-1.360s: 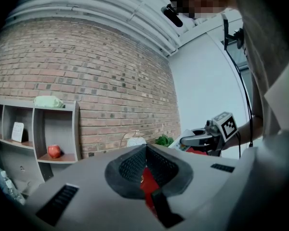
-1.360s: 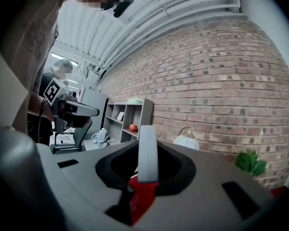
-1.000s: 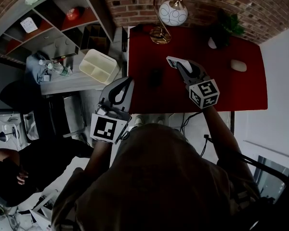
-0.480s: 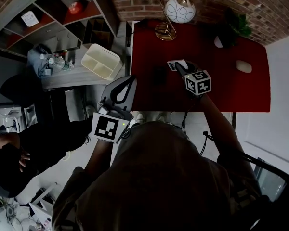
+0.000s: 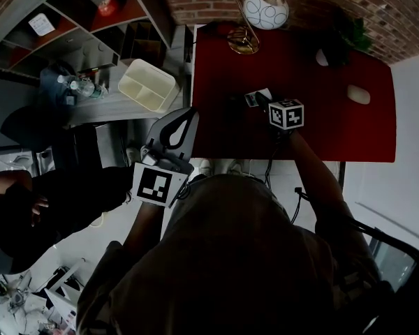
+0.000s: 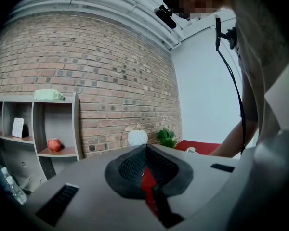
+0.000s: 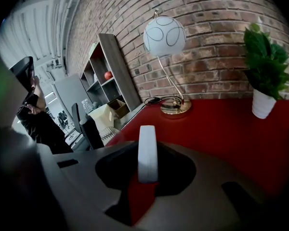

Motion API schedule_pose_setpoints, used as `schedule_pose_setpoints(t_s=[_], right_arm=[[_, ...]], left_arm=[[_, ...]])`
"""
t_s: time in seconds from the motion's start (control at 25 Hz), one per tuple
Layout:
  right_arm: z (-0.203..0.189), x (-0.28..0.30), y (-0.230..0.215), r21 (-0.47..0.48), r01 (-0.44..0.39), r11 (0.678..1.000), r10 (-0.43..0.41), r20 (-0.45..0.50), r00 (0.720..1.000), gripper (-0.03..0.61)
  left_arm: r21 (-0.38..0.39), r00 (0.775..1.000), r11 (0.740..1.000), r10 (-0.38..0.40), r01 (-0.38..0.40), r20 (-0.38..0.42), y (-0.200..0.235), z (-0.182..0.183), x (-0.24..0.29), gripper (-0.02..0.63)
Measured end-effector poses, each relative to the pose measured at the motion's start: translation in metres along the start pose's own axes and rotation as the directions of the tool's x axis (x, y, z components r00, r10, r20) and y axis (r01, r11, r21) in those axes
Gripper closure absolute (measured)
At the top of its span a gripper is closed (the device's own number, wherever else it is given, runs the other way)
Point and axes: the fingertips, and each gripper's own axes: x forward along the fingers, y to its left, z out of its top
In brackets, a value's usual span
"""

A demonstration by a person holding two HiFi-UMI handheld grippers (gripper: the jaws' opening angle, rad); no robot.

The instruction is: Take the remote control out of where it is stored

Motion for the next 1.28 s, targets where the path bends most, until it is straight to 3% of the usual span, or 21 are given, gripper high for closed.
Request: schedule_pose_setpoints(t_s=[0.52,0.92,1.28], right_arm=[[-0.032,0.019,-0.016,0.193,-0.016,0.981,0.025,-0.047,0.999,0.491],[-0.036,0.026,-0.038,0.162,0.026,0.987,-0.018,-0.048,0.999,0.464],[-0.049,0.024,-0.060,0.259,0.054,0.964,-0.054,-0.006,0.999,0.408]], left_arm=[[-0.006,1.000,1.000,-0.008,0.008,-0.015,0.001,-0.004,0.008,0.603],[-0.005,1.000,1.000,-0.004,0.004,-0.025,0.000,-0.010,0.008,0.603],[-0.001,0.999,1.000,-0.005,0.005,-0.039,-0.003,-0.014,0.006,0.603]])
